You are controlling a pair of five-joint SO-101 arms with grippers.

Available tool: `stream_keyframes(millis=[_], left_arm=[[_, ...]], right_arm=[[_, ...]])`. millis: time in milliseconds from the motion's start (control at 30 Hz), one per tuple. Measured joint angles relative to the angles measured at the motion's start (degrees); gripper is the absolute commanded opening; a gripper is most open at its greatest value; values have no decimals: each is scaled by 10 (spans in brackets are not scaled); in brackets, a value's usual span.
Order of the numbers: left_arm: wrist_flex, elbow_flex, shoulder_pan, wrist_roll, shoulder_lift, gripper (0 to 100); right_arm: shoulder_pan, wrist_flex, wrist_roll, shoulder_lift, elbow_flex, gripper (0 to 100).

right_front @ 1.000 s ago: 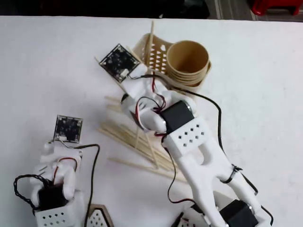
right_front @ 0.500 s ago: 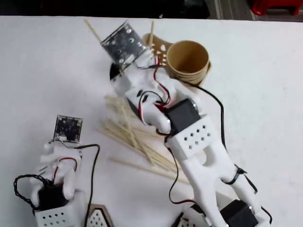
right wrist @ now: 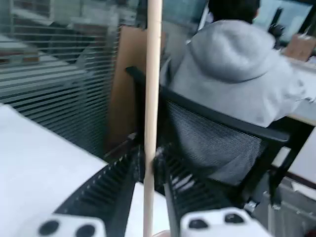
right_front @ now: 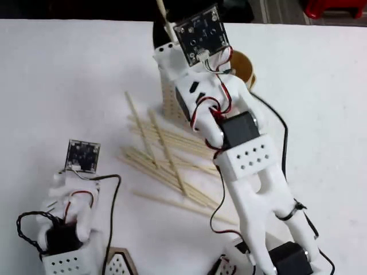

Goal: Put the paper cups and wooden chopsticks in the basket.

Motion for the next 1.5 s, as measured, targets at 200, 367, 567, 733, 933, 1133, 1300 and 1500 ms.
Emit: stream_keyframes(millis=[200, 367, 567, 733, 933, 1133, 1300, 1500], left_arm=[[0, 0, 0, 0, 0, 24], [0, 0, 0, 0, 0, 24], [0, 0, 0, 0, 0, 24], [0, 0, 0, 0, 0, 24], [0, 0, 0, 0, 0, 24], [0, 0, 0, 0, 0, 24], [0, 0, 0, 0, 0, 24], [0, 0, 0, 0, 0, 24]], right_arm=[[23, -200, 0, 0, 134, 19], [28, -251, 0, 4, 205, 19], [52, -258, -50, 63, 209, 45], [57, -213, -78, 87, 191, 152], [58, -76, -79, 88, 119, 139], [47, 74, -79, 32, 84, 138], [4, 200, -79, -39, 81, 138], [-40, 345, -79, -81, 81, 137]])
